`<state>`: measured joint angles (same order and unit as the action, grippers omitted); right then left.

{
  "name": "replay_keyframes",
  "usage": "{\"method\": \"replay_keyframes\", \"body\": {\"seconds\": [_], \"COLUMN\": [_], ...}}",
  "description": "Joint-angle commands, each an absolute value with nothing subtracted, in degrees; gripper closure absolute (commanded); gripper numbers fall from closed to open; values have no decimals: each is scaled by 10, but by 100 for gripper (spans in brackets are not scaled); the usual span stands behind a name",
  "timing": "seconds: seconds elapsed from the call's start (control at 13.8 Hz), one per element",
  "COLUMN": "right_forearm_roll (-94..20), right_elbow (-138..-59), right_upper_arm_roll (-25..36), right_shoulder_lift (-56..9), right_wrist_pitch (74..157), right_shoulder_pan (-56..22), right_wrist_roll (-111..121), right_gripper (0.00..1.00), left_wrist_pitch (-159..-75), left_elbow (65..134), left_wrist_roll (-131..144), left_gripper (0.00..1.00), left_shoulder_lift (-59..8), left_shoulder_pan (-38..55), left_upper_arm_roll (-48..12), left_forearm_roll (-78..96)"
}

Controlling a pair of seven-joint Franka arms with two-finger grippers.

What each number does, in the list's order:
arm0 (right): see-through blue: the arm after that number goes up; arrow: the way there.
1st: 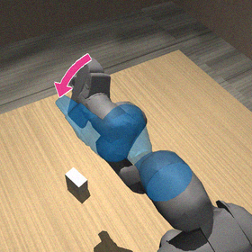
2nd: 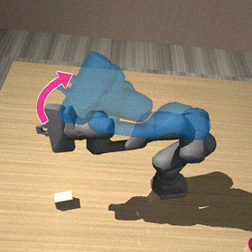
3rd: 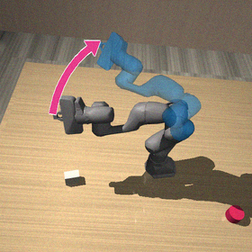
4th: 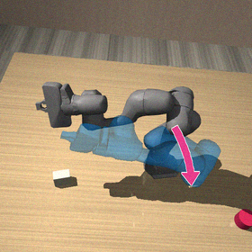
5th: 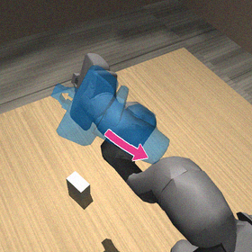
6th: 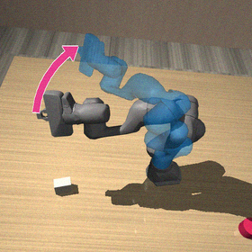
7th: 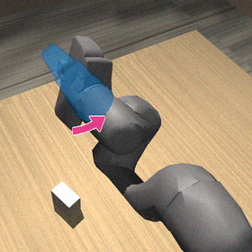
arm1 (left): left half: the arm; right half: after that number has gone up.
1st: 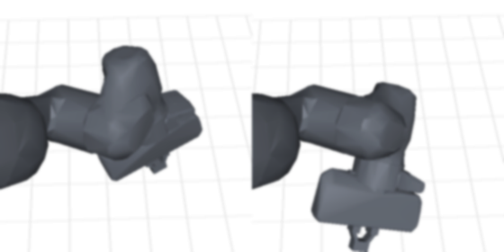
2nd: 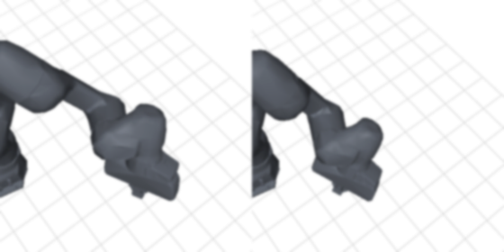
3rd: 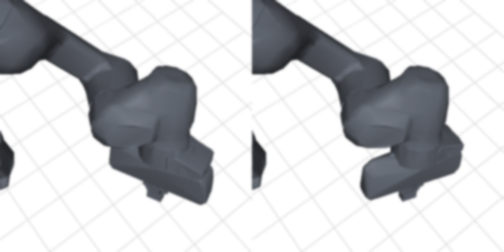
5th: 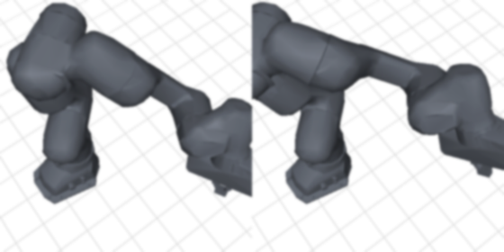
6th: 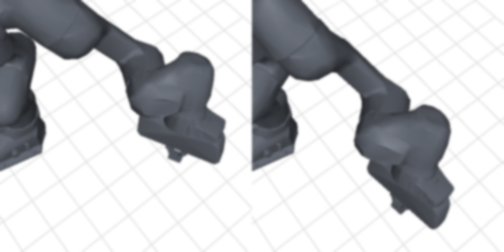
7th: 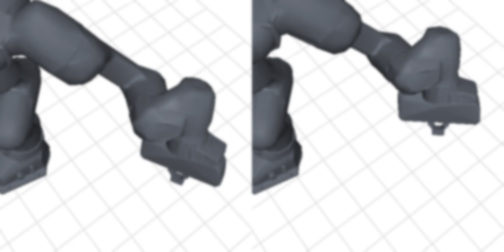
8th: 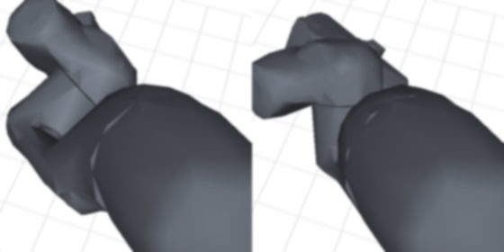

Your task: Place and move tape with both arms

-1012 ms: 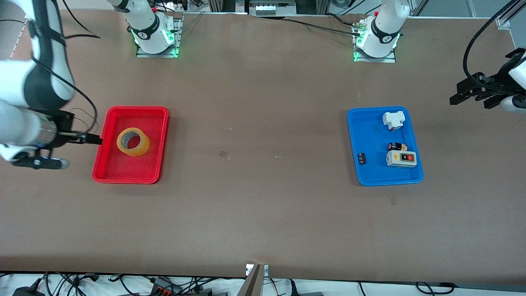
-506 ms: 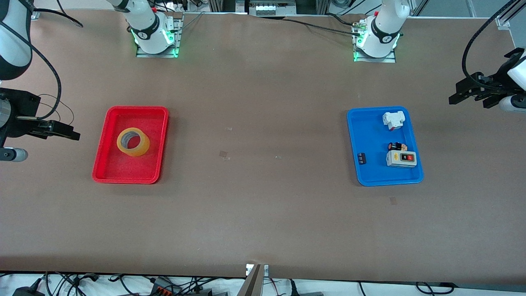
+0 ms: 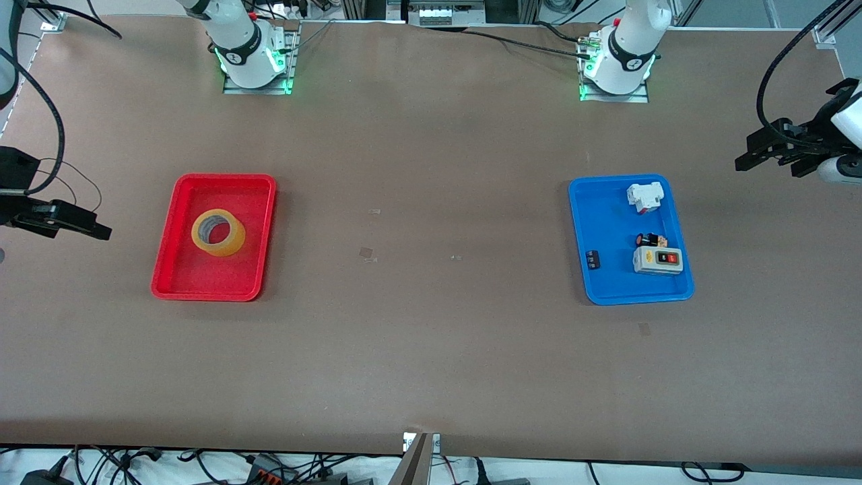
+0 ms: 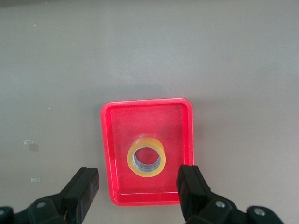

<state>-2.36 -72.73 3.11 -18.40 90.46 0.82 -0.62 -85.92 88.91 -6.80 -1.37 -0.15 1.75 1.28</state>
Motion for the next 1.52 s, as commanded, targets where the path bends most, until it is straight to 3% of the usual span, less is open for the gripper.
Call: {"method": "replay_keyframes", "body": {"seconds": [0.0, 0.22, 0.36, 0.8, 1.45], "right_forearm_roll": [-18, -18, -19, -24, 2], "right_elbow": [-777, -950, -1010, -992, -996], "right_upper_arm_roll": [15, 15, 16, 15, 11], "right_shoulder_lift": [-158, -57, -8, 6, 25], "right_wrist_pitch": [950, 1046, 1048, 989, 965], "right_shoulder_pan": [22, 23, 28, 27, 24], "right_wrist_roll": [36, 40, 40, 38, 39], "right_gripper": [0, 0, 0, 0, 0], "left_wrist_pitch": [-846, -846, -846, -846, -846], "left_elbow": [875, 875, 875, 875, 875], "left_wrist_roll": [-61, -61, -61, -61, -61], "left_gripper": [0, 0, 0, 0, 0], "left_shoulder_lift": [-18, -18, -18, -18, -18], "left_shoulder_pan": [-3, -3, -3, -3, -3], "left_upper_arm_roll": [13, 13, 13, 13, 13], "left_forearm_roll": [3, 3, 4, 3, 3]}}
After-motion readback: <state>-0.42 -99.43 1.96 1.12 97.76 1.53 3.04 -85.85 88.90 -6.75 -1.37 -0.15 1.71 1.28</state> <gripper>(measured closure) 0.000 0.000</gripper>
